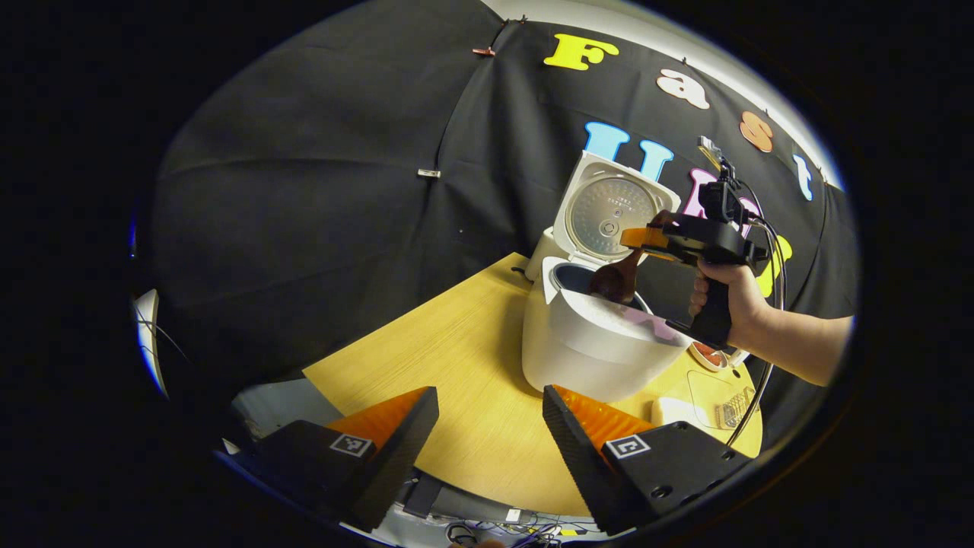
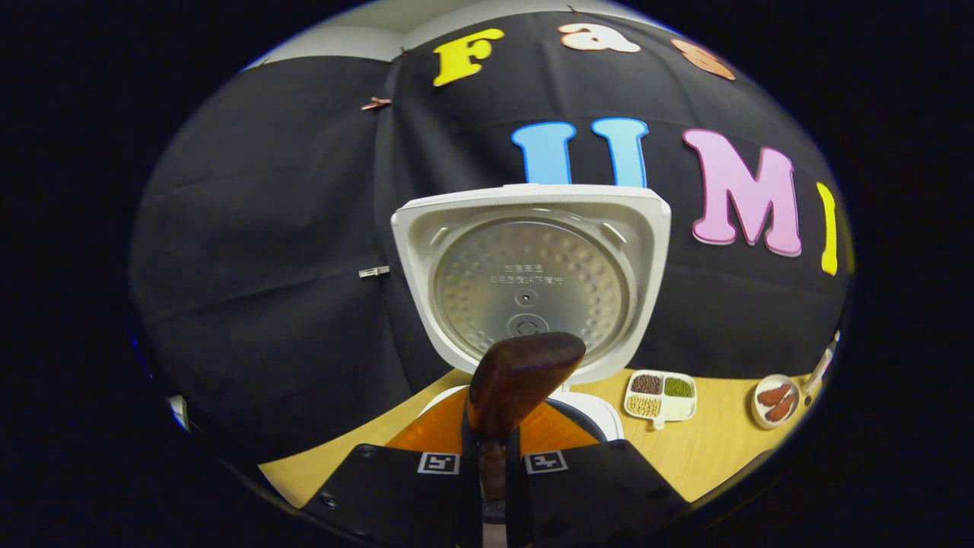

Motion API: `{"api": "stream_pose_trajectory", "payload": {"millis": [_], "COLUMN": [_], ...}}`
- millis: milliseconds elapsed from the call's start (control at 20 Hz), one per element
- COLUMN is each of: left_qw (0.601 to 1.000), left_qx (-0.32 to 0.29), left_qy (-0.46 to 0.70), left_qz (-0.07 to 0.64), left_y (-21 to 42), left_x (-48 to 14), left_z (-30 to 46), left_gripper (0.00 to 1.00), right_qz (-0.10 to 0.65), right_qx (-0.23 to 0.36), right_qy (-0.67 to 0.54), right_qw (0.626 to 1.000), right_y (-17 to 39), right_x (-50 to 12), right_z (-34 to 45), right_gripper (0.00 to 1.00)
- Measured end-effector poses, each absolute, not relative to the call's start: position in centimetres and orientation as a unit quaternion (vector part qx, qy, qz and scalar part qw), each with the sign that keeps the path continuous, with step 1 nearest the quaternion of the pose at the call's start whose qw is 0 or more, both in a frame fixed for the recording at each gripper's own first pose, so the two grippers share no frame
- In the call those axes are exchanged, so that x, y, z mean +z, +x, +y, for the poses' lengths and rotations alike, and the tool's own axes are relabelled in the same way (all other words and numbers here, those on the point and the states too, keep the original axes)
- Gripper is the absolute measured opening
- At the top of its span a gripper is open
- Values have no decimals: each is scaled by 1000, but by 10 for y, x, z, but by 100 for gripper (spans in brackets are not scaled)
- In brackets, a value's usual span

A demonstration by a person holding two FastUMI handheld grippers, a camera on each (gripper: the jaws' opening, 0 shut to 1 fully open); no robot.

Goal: Close the left gripper, press the button to open the rice cooker; take a wooden spoon from the chopstick holder with the right hand, scoop a spoonful of rice and pour it into the rice cooker, then put the wooden spoon back into the chopstick holder.

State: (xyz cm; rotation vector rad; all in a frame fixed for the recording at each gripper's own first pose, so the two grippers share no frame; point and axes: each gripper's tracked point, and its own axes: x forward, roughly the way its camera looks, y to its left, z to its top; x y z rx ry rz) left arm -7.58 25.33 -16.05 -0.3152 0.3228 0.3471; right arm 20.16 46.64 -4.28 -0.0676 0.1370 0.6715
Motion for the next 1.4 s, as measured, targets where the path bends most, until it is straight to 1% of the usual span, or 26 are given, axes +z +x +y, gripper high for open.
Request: {"api": "stream_pose_trajectory", "payload": {"millis": [250, 350, 700, 800, 850, 900, 1150, 1400], "left_qw": [958, 958, 958, 959, 960, 963, 971, 979], "left_qx": [175, 174, 176, 176, 174, 170, 136, 111], "left_qy": [-162, -163, -162, -159, -155, -149, -139, -113], "left_qz": [158, 158, 157, 156, 154, 150, 142, 132], "left_y": [-77, -77, -77, -75, -74, -72, -57, -40], "left_x": [-165, -166, -164, -161, -158, -153, -135, -116], "left_z": [254, 253, 249, 248, 247, 242, 213, 180], "left_gripper": [95, 95, 95, 95, 95, 96, 95, 96], "right_qz": [17, 10, 19, 22, 22, 21, 6, -23], "right_qx": [345, 349, 334, 325, 321, 316, 291, 267], "right_qy": [-125, -132, -101, -76, -63, -52, -9, -2], "right_qw": [930, 927, 937, 942, 945, 947, 957, 963], "right_y": [198, 196, 206, 208, 209, 210, 217, 215], "right_x": [-43, -45, -38, -26, -20, -12, 30, 69], "right_z": [479, 481, 463, 451, 444, 436, 389, 330], "right_gripper": [16, 16, 16, 16, 12, 16, 16, 16]}}
